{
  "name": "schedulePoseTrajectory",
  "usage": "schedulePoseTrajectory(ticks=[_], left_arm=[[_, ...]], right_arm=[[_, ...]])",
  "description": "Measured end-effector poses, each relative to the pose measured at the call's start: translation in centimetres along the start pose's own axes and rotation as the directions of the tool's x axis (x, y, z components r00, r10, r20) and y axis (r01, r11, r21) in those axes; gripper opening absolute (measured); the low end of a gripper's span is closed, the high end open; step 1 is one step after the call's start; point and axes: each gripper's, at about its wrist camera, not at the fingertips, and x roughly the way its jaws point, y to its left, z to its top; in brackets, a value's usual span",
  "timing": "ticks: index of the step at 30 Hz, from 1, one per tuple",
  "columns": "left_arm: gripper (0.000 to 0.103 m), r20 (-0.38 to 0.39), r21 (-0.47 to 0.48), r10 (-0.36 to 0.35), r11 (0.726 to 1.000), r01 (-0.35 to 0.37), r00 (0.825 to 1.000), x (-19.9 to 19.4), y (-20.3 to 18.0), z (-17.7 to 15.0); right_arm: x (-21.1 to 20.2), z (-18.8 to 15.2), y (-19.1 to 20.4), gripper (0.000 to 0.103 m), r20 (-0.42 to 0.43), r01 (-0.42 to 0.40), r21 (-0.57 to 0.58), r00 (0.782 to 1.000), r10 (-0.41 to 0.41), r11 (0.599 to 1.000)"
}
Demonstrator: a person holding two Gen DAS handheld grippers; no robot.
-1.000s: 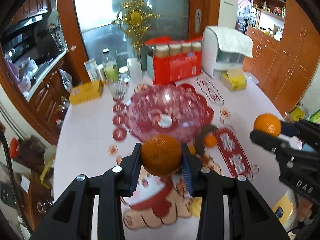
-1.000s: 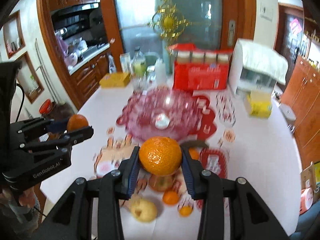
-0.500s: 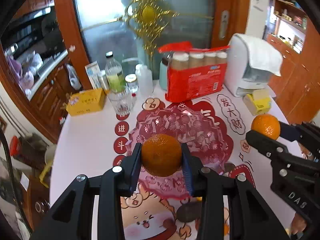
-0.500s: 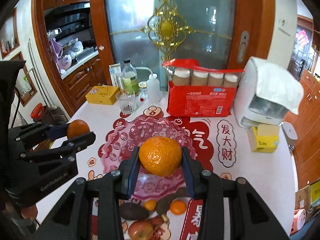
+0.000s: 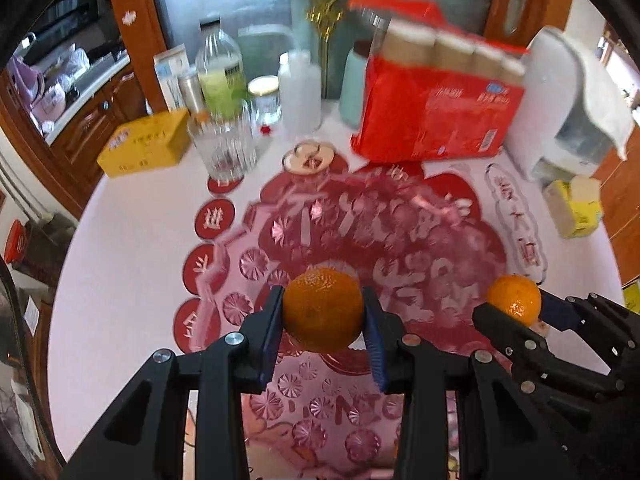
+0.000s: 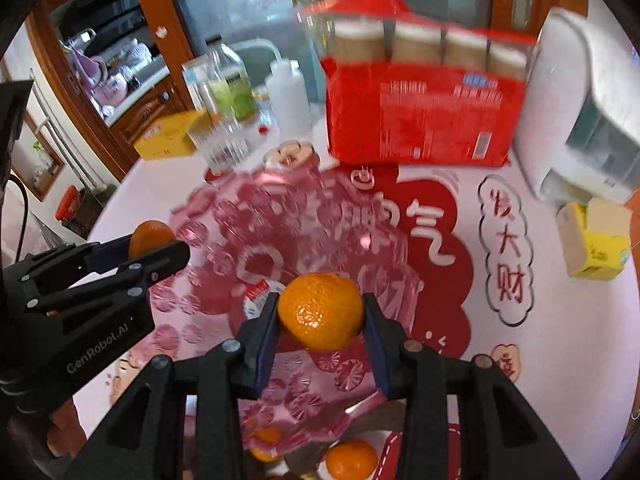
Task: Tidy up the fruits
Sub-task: 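Lift the orange with the right gripper and carry it into the pink bowl, then open the right gripper to release the orange in the bowl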
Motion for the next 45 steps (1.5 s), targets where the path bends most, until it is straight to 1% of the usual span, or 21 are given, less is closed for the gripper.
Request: schedulePoseTrajectory(ticks=[5, 16, 18, 23, 26, 27, 29, 30, 32, 34, 36, 38, 40, 45], left_arm=[[0.036, -0.04, 0.0, 0.025, 1.0, -0.025, 0.999, 3.3, 0.3, -0.8], [0.036, -0.098, 0.036, 0.033, 0.999, -0.03, 0.995, 7.5, 0.6, -2.0], [0.036, -0.107, 0.044, 0.033, 0.999, -0.029, 0.994, 8.0, 0.6, -2.2], [0.037, -0.114, 0.065, 0.031, 0.998, -0.024, 0.993, 8.6, 0.5, -2.7], [0.039, -0.109, 0.08, 0.04, 0.996, -0.031, 0.993, 8.6, 0.3, -2.8], [0.04, -0.105, 0.084, 0.043, 0.996, -0.034, 0.994, 8.5, 0.3, -2.8], [0.051, -0.096, 0.087, 0.053, 0.995, -0.044, 0.994, 8.3, 0.3, -2.8], [0.055, -0.087, 0.087, 0.062, 0.995, -0.055, 0.994, 8.1, 0.4, -2.7], [0.068, -0.074, 0.083, 0.076, 0.994, -0.07, 0.994, 7.7, 0.7, -2.6], [0.073, -0.066, 0.081, 0.087, 0.993, -0.082, 0.994, 7.3, 1.0, -2.4], [0.077, -0.062, 0.076, 0.084, 0.994, -0.08, 0.995, 7.0, 1.4, -2.2], [0.085, -0.059, 0.071, 0.083, 0.994, -0.079, 0.995, 6.6, 1.7, -2.1], [0.087, -0.055, 0.061, 0.076, 0.996, -0.072, 0.996, 6.0, 2.1, -2.0], [0.088, -0.045, 0.041, 0.04, 0.998, -0.038, 0.998, 4.3, 2.3, -1.9]], right_arm=[[3.6, -0.8, -0.4, 0.04, -0.048, -0.011, 0.002, 0.999, 0.011, 1.0], [7.3, -1.2, 0.9, 0.04, -0.098, 0.003, -0.04, 0.995, -0.006, 0.999], [7.5, -1.4, 1.2, 0.041, -0.085, 0.025, -0.063, 0.996, -0.03, 0.998], [7.7, -1.7, 1.9, 0.041, -0.075, 0.024, -0.112, 0.997, -0.033, 0.993], [7.8, -2.0, 2.3, 0.041, -0.068, 0.045, -0.138, 0.996, -0.055, 0.989], [7.8, -2.0, 2.4, 0.041, -0.067, 0.048, -0.141, 0.996, -0.058, 0.989], [7.8, -2.1, 2.4, 0.041, -0.06, 0.059, -0.146, 0.996, -0.069, 0.987], [7.7, -2.0, 2.4, 0.041, -0.057, 0.064, -0.146, 0.996, -0.073, 0.987], [7.7, -2.0, 2.2, 0.041, -0.054, 0.062, -0.14, 0.996, -0.071, 0.988], [7.6, -2.0, 2.0, 0.043, -0.051, 0.057, -0.126, 0.997, -0.063, 0.99], [7.3, -1.9, 1.6, 0.048, -0.046, 0.044, -0.11, 0.998, -0.049, 0.993], [6.7, -1.9, 1.4, 0.05, -0.029, 0.04, -0.102, 0.999, -0.043, 0.994], [6.0, -1.9, 1.3, 0.053, -0.013, 0.037, -0.103, 0.999, -0.039, 0.994], [4.2, -1.7, 1.4, 0.055, 0.022, 0.016, -0.106, 1.0, -0.013, 0.994]])
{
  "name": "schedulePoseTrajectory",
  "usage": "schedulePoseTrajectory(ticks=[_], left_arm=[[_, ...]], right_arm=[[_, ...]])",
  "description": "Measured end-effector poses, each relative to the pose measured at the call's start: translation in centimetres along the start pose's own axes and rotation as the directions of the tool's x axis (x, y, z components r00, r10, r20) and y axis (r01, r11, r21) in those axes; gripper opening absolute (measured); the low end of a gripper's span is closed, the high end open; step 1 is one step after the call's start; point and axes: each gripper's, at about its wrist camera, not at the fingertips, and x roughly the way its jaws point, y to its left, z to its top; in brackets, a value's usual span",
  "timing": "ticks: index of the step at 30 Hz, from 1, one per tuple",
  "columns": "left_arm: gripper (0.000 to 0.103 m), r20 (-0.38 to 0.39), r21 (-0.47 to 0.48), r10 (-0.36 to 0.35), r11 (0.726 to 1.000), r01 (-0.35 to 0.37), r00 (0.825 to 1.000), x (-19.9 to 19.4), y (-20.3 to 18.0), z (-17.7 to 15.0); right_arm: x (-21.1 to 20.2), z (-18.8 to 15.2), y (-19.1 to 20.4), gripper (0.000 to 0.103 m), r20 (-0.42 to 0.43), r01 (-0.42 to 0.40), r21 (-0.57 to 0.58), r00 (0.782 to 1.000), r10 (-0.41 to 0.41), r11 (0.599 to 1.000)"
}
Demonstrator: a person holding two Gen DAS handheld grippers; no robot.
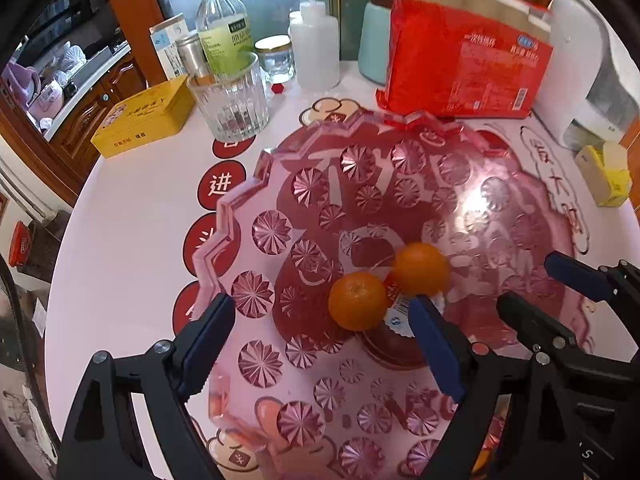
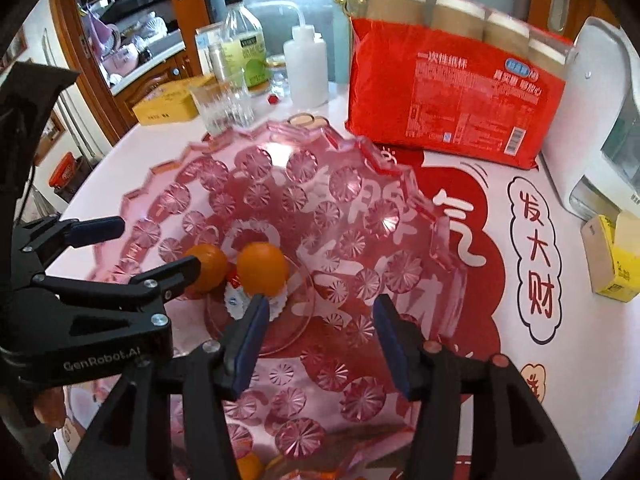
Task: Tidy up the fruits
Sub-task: 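Open the right gripper to release the orange in the bowl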
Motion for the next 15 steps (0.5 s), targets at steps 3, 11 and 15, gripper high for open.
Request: schedulePoseTrajectory(ticks=[3, 11, 15], left_arm=[[0.088, 0.026, -0.001, -0.01, 1.0, 0.01, 1.0, -1.5, 0.0, 0.0], [0.088, 0.159, -0.005, -0.078, 0.997, 0.08, 0.984, -7.4, 0.6, -1.5], [0.088, 0.178, -0.018, -0.112, 0.993, 0.117, 0.978, -10.0, 0.9, -2.1]], right_arm=[[-1.3, 0.1, 0.2, 0.055, 0.02, -0.005, 0.005, 1.0, 0.005, 1.0], [-5.8, -0.3, 0.3, 0.055, 0.081, -0.034, 0.067, 0.996, 0.028, 0.997], [-8.2, -0.9, 0.4, 0.055, 0.106, -0.048, 0.096, 0.994, 0.038, 0.994]])
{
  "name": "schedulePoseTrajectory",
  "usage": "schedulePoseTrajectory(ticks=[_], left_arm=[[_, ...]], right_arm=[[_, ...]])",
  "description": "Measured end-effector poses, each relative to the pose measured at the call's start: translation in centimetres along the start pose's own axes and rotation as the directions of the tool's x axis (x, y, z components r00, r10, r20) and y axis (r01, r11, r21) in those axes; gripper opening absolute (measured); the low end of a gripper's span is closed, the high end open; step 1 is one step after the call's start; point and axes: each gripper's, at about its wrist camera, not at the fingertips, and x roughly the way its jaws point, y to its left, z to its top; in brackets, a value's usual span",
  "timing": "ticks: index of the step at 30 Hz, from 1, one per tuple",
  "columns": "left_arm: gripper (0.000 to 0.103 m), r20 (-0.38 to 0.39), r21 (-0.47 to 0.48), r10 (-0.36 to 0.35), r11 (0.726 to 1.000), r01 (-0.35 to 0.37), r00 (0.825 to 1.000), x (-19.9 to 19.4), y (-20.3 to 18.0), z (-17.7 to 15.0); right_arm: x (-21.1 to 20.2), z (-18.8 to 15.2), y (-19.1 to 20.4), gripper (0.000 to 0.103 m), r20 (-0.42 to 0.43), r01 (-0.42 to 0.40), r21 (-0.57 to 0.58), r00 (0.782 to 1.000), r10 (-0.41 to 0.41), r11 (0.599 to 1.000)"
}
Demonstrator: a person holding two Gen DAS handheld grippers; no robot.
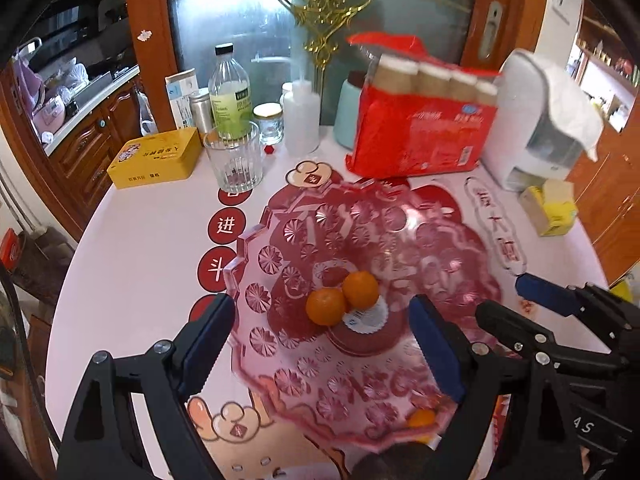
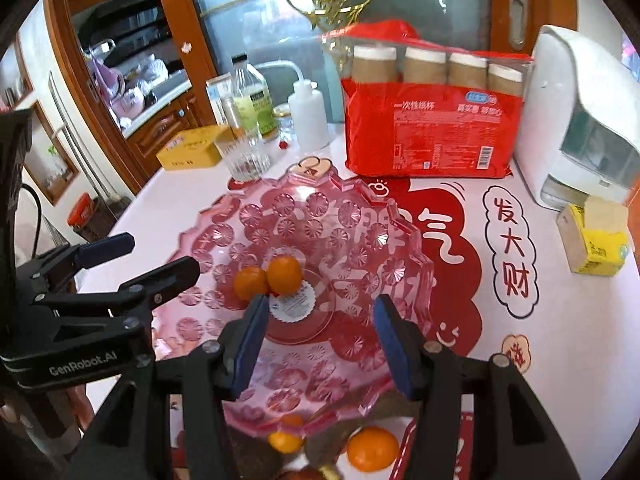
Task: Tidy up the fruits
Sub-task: 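Open the right gripper to release the orange in the bowl, then move the left gripper to the yellow pear and close on it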
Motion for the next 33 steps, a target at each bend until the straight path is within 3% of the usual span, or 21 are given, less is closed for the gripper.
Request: schedulePoseTrajectory(ticks=[5, 8, 13, 17, 25, 33], left_arm=[[0.088, -0.016, -0.01, -0.038, 0.999, 0.038, 0.999, -3.2, -0.1, -0.3], [0.088, 0.018, 0.018, -0.043, 0.999, 0.043, 0.999, -5.9, -0.7, -1.1], [0.088, 0.052, 0.063, -0.092, 0.994, 0.089, 0.994, -10.4, -1.8, -3.6], [0.088, 0.069, 0.131, -0.089, 0.988, 0.08, 0.994, -13.2, -3.2, -6.6], [0.088, 0.048, 0.175, -0.109, 0.98, 0.099, 0.993, -15.7, -4.3, -11.7], [0.088, -0.011, 0.217, -0.113, 0.97, 0.113, 0.993, -15.0, -5.2, -16.6]], right_arm=[[-3.2, -0.9, 0.9, 0.055, 0.017, 0.014, 0.016, 1.0, -0.014, 1.0], [-5.0, -1.7, 1.4, 0.055, 0.024, 0.004, 0.031, 1.0, -0.005, 1.0], [-8.4, -3.7, 2.2, 0.055, 0.047, 0.006, 0.04, 0.999, -0.007, 0.999], [-10.9, -6.3, 2.5, 0.055, 0.059, 0.008, 0.059, 0.998, -0.011, 0.998], [-13.5, -11.7, 2.0, 0.055, 0.047, 0.045, 0.108, 0.998, -0.051, 0.993], [-14.4, -16.9, 1.7, 0.055, 0.027, 0.103, 0.151, 0.994, -0.109, 0.983]])
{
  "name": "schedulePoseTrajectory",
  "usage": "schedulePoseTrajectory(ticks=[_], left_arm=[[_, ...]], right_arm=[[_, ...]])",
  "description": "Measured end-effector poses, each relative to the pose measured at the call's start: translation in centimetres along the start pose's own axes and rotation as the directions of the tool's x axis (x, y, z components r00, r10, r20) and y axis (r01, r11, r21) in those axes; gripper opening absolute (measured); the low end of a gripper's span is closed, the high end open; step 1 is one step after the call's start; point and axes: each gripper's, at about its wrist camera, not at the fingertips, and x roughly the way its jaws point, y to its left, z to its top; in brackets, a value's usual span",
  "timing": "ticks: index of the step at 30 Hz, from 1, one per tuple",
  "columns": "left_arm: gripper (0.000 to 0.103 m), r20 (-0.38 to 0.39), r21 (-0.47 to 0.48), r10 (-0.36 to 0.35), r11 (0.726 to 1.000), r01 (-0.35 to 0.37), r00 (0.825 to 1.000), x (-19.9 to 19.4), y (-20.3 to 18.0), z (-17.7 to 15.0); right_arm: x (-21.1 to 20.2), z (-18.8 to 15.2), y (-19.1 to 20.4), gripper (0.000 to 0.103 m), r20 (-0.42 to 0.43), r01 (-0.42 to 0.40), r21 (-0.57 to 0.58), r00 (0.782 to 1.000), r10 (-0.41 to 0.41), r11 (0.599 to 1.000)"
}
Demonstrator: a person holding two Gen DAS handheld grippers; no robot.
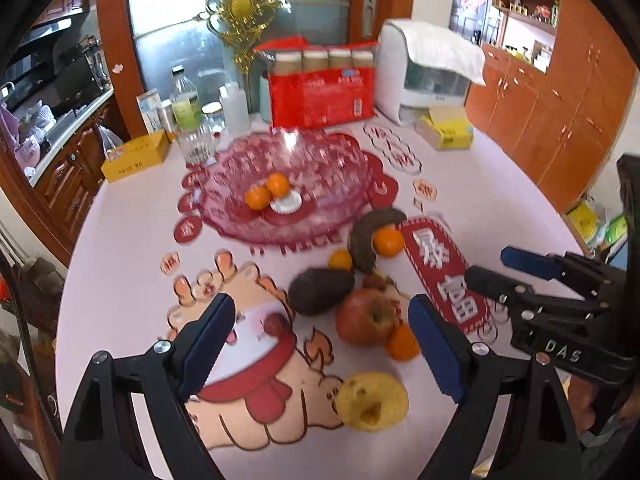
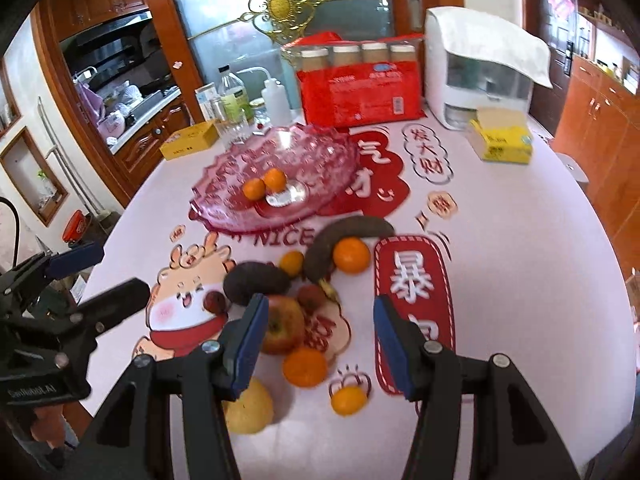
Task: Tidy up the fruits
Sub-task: 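Move the left gripper to the yellow pear and close on it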
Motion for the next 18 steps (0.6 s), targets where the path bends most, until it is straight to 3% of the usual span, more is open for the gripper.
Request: schedulePoseTrajectory(ticks=[6, 11, 18], left_arm=[[0.088, -0.081, -0.023, -0.017, 1.0, 0.015, 0.997, 2.9, -0.6, -4.0], [0.088, -0.174, -0.049, -0.059, 0.997, 0.051, 0.983, 6.0, -1.3, -7.3], [0.088, -0.221, -0.094, -0.084, 0.993, 0.065, 0.972, 8.3, -2.0, -9.4]], right_arm=[[0.4, -3.2, -1.0, 0.055, -0.013, 0.056, 0.034, 0.998, -0.056, 0.998], [1.3, -5.2, -2.5, 0.055, -0.061, 0.07, 0.089, 0.996, -0.064, 0.994], [2.0, -6.9, -3.0, 0.055, -0.09, 0.07, 0.115, 0.994, -0.06, 0.991]])
